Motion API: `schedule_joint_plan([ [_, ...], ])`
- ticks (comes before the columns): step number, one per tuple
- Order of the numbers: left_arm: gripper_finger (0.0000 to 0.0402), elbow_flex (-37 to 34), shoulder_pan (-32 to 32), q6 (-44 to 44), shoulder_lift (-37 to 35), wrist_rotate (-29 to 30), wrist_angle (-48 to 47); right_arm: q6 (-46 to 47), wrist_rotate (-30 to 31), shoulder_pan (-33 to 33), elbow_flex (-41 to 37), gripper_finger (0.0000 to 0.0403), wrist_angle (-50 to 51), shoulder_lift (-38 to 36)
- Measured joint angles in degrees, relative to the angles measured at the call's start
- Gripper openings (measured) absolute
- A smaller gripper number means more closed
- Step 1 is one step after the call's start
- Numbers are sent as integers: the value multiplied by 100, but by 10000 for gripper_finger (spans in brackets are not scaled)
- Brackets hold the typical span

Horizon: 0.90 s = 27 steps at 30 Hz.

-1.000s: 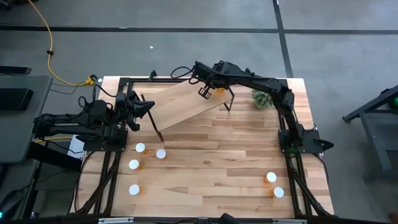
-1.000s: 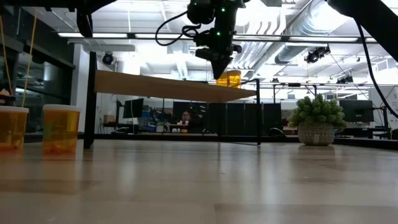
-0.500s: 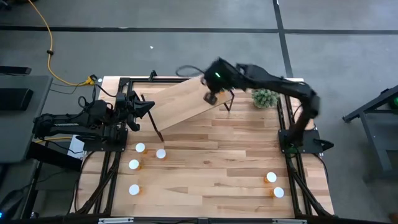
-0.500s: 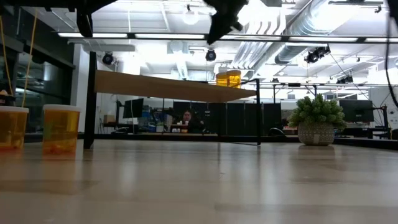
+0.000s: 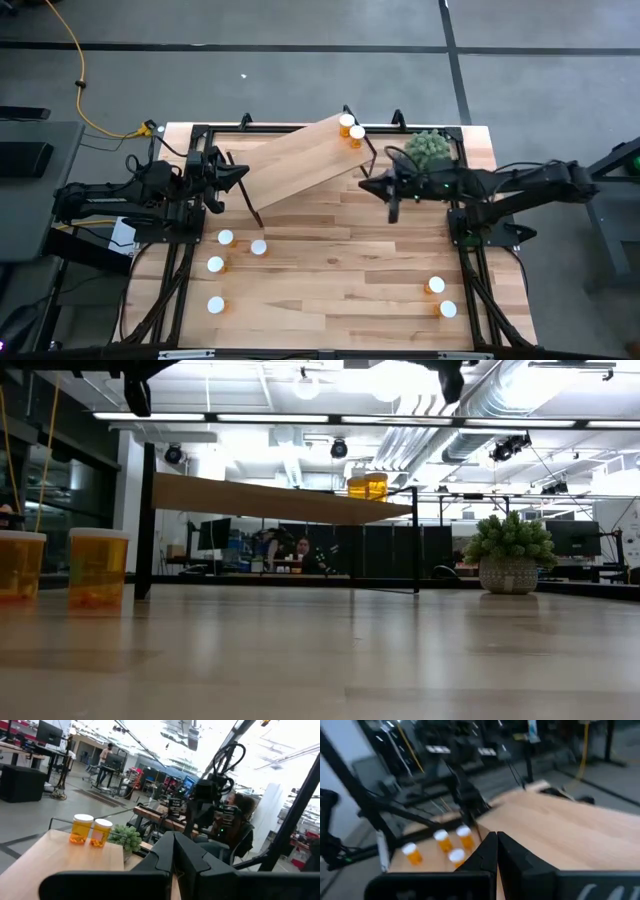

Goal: Pick and place medicine bottles onto shelf by color
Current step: Put the pill bottle on the shelf aligned with the other pill bottles

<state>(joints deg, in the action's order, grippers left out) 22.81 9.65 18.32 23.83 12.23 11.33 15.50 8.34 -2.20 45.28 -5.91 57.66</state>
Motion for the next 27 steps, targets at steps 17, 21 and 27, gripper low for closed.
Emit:
schedule_joint_plan([
  [17, 0, 0, 0, -91, 1, -4, 4, 135, 89, -80, 183, 12, 305, 47],
  [21, 0, 0, 0, -93, -1, -4, 4, 704, 146, -109, 918, 62, 2492, 52],
  [27, 0, 0, 4, -93, 1, 12, 4, 2307, -167, -775, 1859, 180, 5769, 337],
])
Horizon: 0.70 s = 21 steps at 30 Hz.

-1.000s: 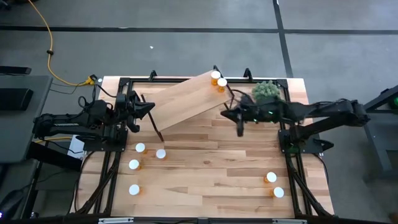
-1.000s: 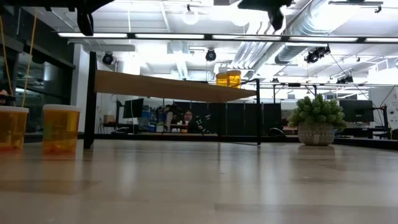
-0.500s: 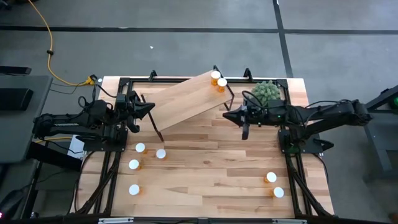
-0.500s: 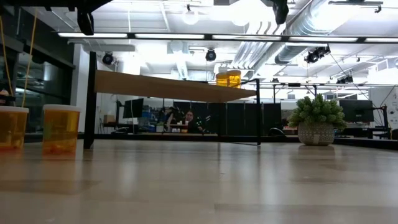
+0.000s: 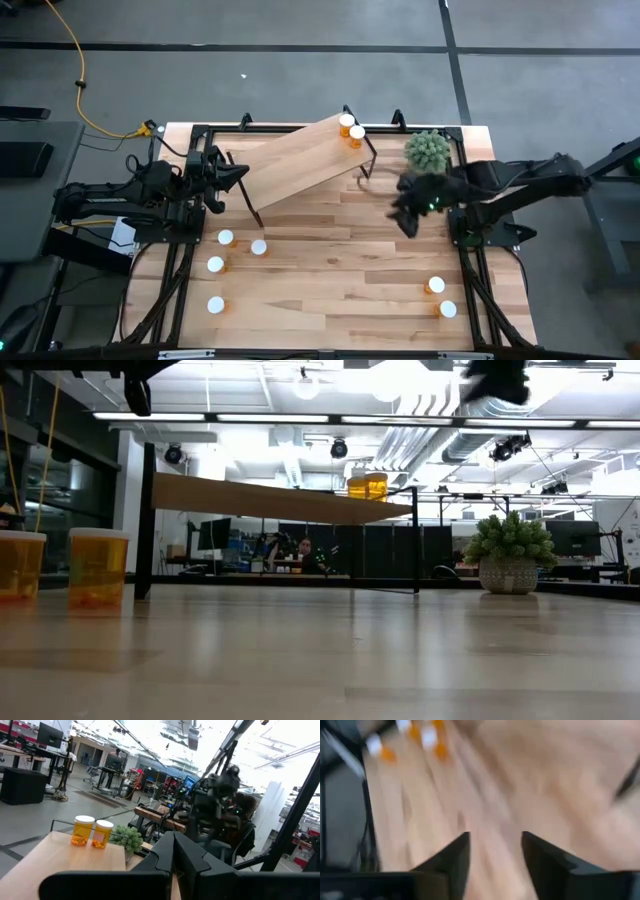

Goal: Pick and place medicine bottles onto shelf by color
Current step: Put the pill bottle on the shelf aligned with the other pill bottles

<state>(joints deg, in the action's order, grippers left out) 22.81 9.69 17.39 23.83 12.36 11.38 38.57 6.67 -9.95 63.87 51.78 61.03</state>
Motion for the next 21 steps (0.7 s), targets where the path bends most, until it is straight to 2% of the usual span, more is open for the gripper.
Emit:
schedule_joint_plan([
  [5, 0, 0, 0, 0, -1, 15, -2, 1803, -686, -1164, -124, 261, 1239, 224],
  [9, 0, 0, -2, 17, -1, 26, -1, 3477, -958, -2225, -459, 298, 1354, 355],
  [15, 0, 0, -1, 42, 0, 26, 0, 6090, -1186, -3339, -854, 310, 1352, 622],
  [18, 0, 0, 0, 42, -2, 26, 0, 6846, -1171, -3627, -901, 310, 1360, 813],
  [21, 0, 0, -2, 42, -2, 26, 0, 7227, -1170, -3739, -935, 310, 1327, 1049],
])
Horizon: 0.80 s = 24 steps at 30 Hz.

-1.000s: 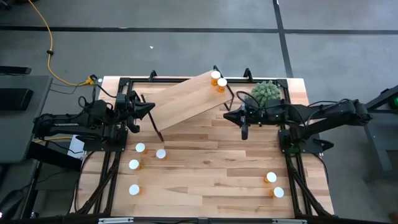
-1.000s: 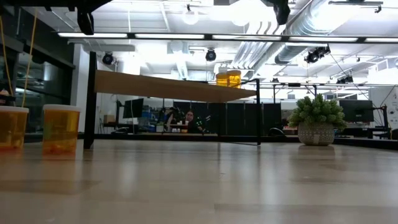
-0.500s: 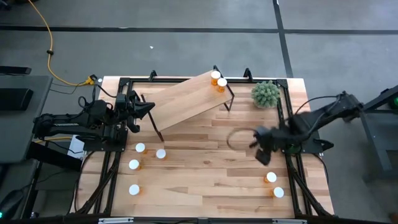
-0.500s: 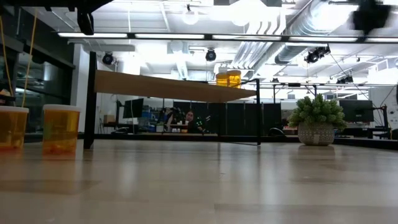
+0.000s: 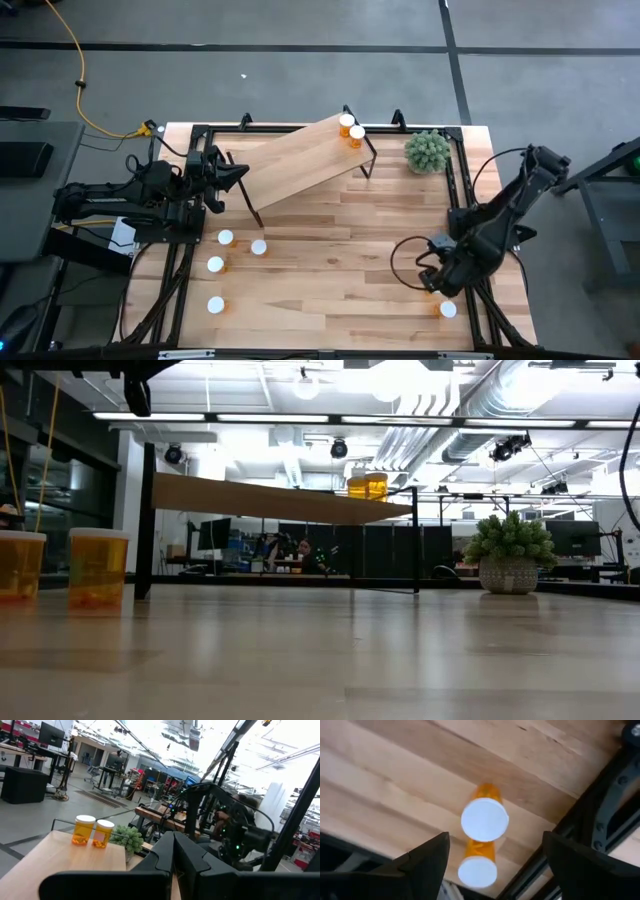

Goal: Pick and place medicine bottles onto shelf by color
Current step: Put the pill bottle on the shelf aligned with the other pill bottles

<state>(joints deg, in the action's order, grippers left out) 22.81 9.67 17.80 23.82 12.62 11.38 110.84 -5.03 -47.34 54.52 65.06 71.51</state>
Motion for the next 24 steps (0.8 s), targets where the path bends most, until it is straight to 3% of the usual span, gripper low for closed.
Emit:
schedule_joint_plan([
  [24, 0, 0, 7, -42, 1, 36, -1, 303, -486, 129, -8, 310, -677, 1735],
])
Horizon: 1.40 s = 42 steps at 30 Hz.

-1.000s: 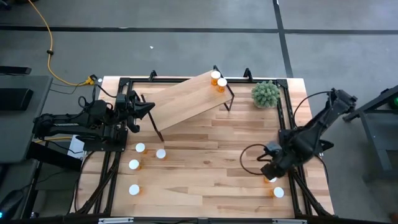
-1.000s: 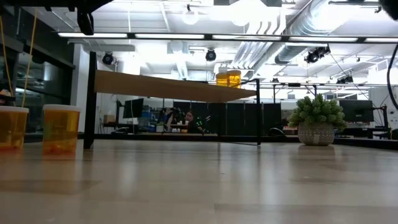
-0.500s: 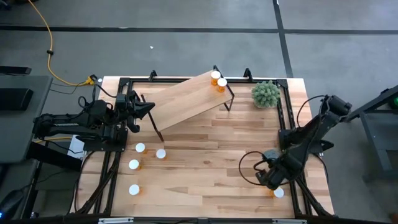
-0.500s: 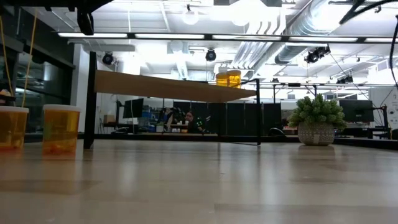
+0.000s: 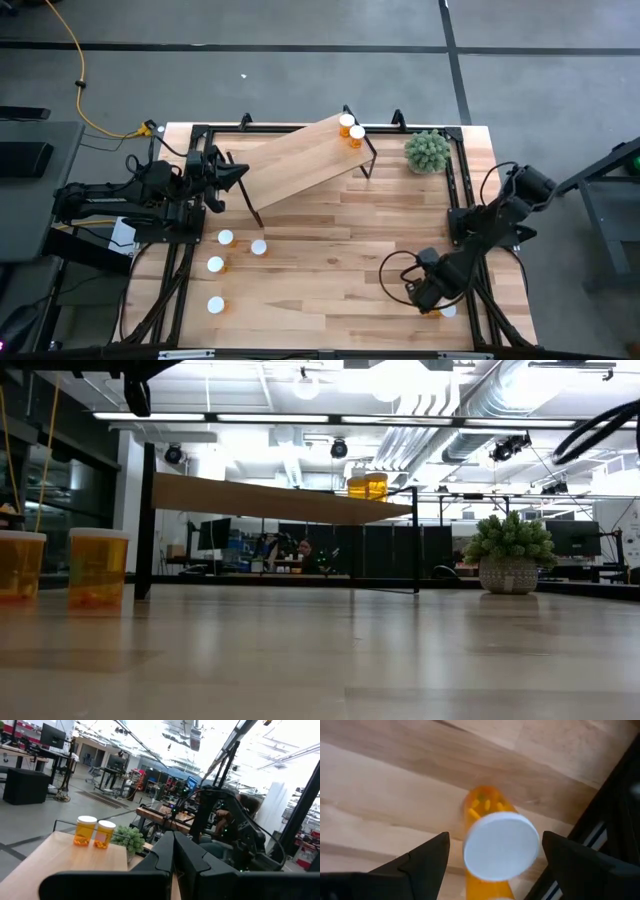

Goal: Pick and place medicine bottles onto shelf by color
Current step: Put the pill bottle on the shelf aligned with the other pill bottles

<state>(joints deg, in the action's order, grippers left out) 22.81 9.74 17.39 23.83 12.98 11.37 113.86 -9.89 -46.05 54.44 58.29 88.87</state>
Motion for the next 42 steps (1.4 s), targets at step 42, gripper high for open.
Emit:
schedule_joint_plan([
  [42, 0, 0, 0, -2, 1, 117, 60, -3489, 1311, 1809, 1192, 199, -137, -1560],
])
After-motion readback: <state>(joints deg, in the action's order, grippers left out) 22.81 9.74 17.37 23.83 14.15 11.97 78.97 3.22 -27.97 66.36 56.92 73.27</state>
